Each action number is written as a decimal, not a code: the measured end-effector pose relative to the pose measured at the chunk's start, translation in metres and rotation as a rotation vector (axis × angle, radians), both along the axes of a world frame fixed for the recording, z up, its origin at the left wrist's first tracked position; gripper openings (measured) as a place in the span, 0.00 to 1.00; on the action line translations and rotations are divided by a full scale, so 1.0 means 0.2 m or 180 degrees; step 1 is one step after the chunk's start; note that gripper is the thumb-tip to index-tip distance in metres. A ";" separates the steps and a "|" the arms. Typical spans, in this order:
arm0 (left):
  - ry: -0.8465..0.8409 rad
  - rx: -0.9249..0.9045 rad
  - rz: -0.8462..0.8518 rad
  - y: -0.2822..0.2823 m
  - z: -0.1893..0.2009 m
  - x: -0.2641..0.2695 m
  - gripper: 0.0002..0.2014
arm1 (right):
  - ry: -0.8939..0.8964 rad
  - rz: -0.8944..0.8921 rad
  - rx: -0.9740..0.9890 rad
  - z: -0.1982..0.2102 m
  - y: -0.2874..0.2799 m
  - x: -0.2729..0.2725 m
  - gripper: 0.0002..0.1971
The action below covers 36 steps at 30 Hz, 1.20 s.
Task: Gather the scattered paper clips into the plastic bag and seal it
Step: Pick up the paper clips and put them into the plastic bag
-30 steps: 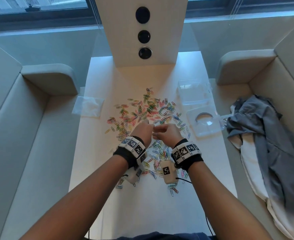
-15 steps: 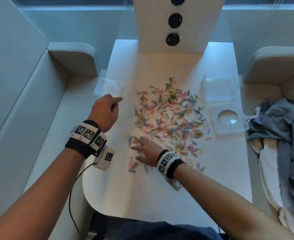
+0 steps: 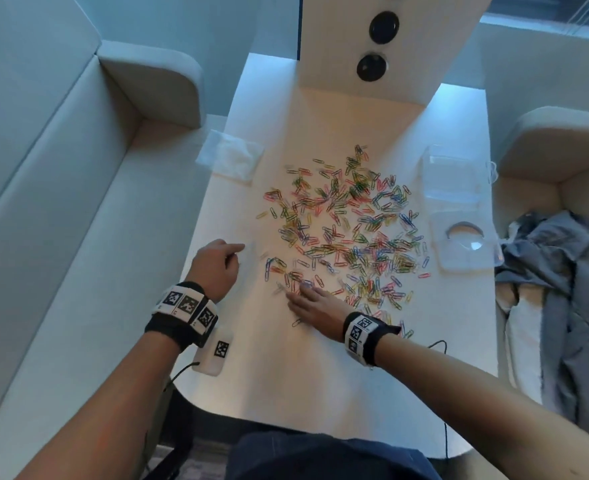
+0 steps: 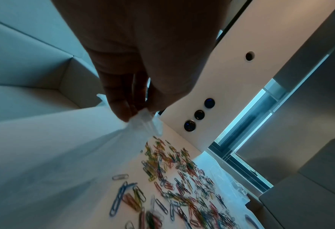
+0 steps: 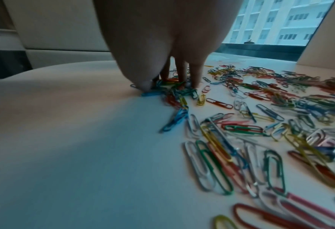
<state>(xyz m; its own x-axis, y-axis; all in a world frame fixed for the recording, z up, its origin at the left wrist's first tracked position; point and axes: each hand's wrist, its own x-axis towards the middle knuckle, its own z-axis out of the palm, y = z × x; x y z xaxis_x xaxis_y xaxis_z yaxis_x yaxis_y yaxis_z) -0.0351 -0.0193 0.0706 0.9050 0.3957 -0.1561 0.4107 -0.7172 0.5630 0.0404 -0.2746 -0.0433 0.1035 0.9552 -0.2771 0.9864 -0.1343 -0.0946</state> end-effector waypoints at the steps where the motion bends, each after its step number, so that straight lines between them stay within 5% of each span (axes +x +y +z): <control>1: 0.0035 -0.0080 -0.0008 -0.02 -0.02 0.00 0.15 | 0.0018 -0.0035 0.0048 0.01 0.01 0.01 0.26; 6: 0.0219 -0.0369 -0.0041 -0.09 -0.07 -0.02 0.15 | 0.0259 -0.0508 0.0101 0.04 0.07 0.02 0.16; 10: 0.0420 -0.0729 0.0126 -0.13 -0.09 -0.02 0.15 | 0.0991 -0.1935 0.0623 0.06 0.10 0.07 0.08; 13: 0.0506 -0.0850 0.0181 -0.16 -0.12 0.00 0.16 | 0.2190 -0.4091 0.1521 0.12 0.07 0.10 0.10; 15: 0.0567 -0.0896 0.0152 -0.20 -0.13 0.01 0.16 | 0.3958 -0.5220 0.2284 0.17 0.04 0.11 0.13; 17: 0.0545 -0.0918 0.0153 -0.23 -0.13 0.03 0.16 | 0.5802 -0.5510 0.3062 0.25 0.04 0.11 0.14; 19: 0.0515 -0.0973 0.0148 -0.26 -0.13 0.04 0.16 | 0.6518 -0.5324 0.3143 0.33 0.07 0.10 0.13; 23: 0.0464 -0.1089 0.0071 -0.30 -0.14 0.08 0.16 | 0.6571 -0.5075 0.2669 0.40 0.18 0.06 0.11; 31: 0.0312 -0.1022 -0.0122 -0.33 -0.13 0.14 0.14 | 0.5337 -0.5292 0.1934 0.35 0.30 0.05 0.17; 36: 0.0267 -0.1246 -0.0091 -0.33 -0.11 0.13 0.13 | 0.3644 -0.4865 0.1328 0.38 0.29 0.08 0.10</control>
<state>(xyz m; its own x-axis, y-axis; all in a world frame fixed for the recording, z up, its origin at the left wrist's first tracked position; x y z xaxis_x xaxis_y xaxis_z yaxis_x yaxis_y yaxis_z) -0.0098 -0.0849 0.0492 0.8925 0.2665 -0.3638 0.4497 -0.4670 0.7614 0.0563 -0.2174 0.0323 0.7374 0.2647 -0.6214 -0.4579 -0.4805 -0.7480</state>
